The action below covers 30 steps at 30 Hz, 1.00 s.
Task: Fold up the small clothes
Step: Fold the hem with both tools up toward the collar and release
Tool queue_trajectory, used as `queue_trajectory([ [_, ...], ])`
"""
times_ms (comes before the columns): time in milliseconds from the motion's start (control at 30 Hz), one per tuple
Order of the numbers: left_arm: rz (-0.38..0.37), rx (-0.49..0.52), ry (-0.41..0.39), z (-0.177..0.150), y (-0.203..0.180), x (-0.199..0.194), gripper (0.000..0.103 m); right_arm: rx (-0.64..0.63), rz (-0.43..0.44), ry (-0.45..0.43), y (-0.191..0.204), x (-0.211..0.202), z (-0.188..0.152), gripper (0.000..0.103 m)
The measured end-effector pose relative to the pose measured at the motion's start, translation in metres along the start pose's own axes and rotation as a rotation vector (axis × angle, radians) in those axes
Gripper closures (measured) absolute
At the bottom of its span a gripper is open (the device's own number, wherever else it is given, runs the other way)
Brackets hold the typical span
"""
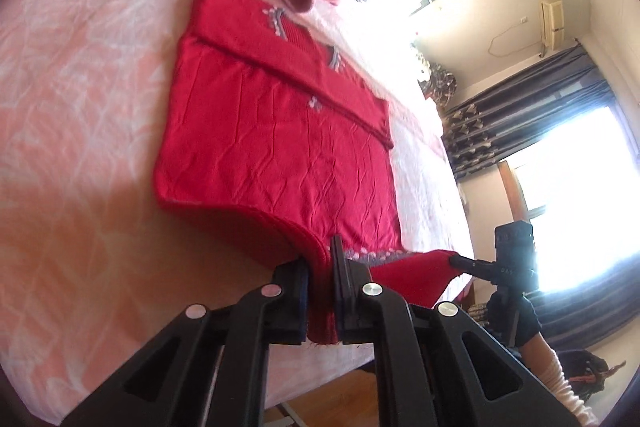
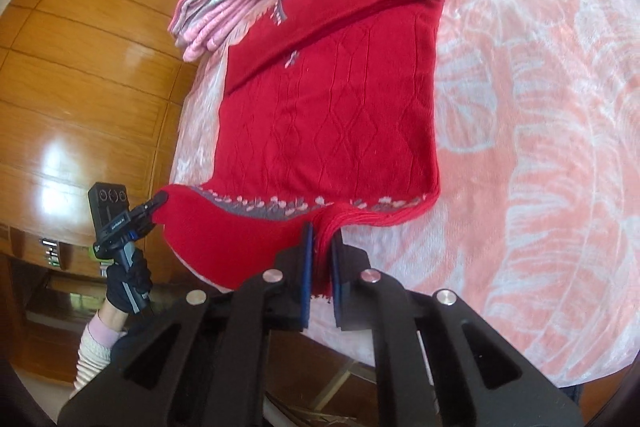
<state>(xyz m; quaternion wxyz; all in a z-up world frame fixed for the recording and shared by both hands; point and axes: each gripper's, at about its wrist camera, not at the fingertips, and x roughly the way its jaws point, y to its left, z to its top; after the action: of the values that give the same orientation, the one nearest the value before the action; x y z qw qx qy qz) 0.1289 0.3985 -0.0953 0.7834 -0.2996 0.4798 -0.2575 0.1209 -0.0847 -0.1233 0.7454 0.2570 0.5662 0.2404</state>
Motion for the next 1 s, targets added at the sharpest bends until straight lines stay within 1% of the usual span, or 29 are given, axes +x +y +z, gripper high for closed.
queue_trajectory([
  [133, 0.029, -0.064, -0.084, 0.038, 0.014, 0.012, 0.094, 0.052, -0.023, -0.069, -0.006, -0.009, 0.035, 0.097],
  [233, 0.069, -0.087, -0.112, 0.062, 0.026, 0.033, 0.094, 0.077, -0.051, -0.088, -0.006, 0.004, 0.061, 0.097],
  [300, 0.104, -0.088, -0.110, 0.075, 0.035, 0.047, 0.094, 0.088, -0.071, -0.082, -0.009, 0.017, 0.077, 0.097],
  [400, 0.126, -0.117, -0.115, 0.091, 0.051, 0.067, 0.094, 0.099, -0.090, -0.070, -0.017, 0.037, 0.098, 0.097],
  [467, 0.139, -0.141, -0.106, 0.099, 0.063, 0.080, 0.094, 0.133, -0.060, -0.074, -0.031, 0.049, 0.114, 0.097],
  [567, 0.139, -0.150, -0.087, 0.109, 0.075, 0.095, 0.094, 0.183, -0.024, -0.058, -0.053, 0.062, 0.127, 0.097],
  [633, 0.138, -0.155, -0.051, 0.115, 0.083, 0.104, 0.092, 0.187, -0.027, -0.042, -0.063, 0.072, 0.135, 0.097],
  [667, 0.130, -0.173, -0.031, 0.117, 0.089, 0.106, 0.090, 0.187, -0.017, -0.033, -0.068, 0.076, 0.138, 0.096],
  [700, 0.113, -0.201, -0.014, 0.119, 0.095, 0.107, 0.088, 0.185, -0.011, -0.024, -0.071, 0.080, 0.140, 0.090],
  [733, 0.081, -0.232, -0.007, 0.120, 0.101, 0.104, 0.086, 0.184, -0.010, -0.021, -0.074, 0.081, 0.142, 0.090],
  [767, 0.050, -0.247, -0.001, 0.121, 0.106, 0.100, 0.081, 0.181, -0.009, -0.022, -0.077, 0.080, 0.143, 0.088],
  [833, 0.036, -0.246, 0.004, 0.127, 0.114, 0.086, 0.073, 0.196, 0.004, -0.034, -0.084, 0.075, 0.146, 0.066],
  [867, 0.026, -0.244, -0.015, 0.129, 0.118, 0.075, 0.072, 0.203, 0.011, -0.053, -0.088, 0.069, 0.147, 0.055],
  [933, 0.011, -0.251, -0.068, 0.132, 0.125, 0.053, 0.072, 0.201, 0.005, -0.078, -0.092, 0.060, 0.149, 0.055],
  [1000, 0.057, -0.214, -0.105, 0.136, 0.125, 0.041, 0.072, 0.193, 0.000, -0.098, -0.094, 0.054, 0.151, 0.055],
])
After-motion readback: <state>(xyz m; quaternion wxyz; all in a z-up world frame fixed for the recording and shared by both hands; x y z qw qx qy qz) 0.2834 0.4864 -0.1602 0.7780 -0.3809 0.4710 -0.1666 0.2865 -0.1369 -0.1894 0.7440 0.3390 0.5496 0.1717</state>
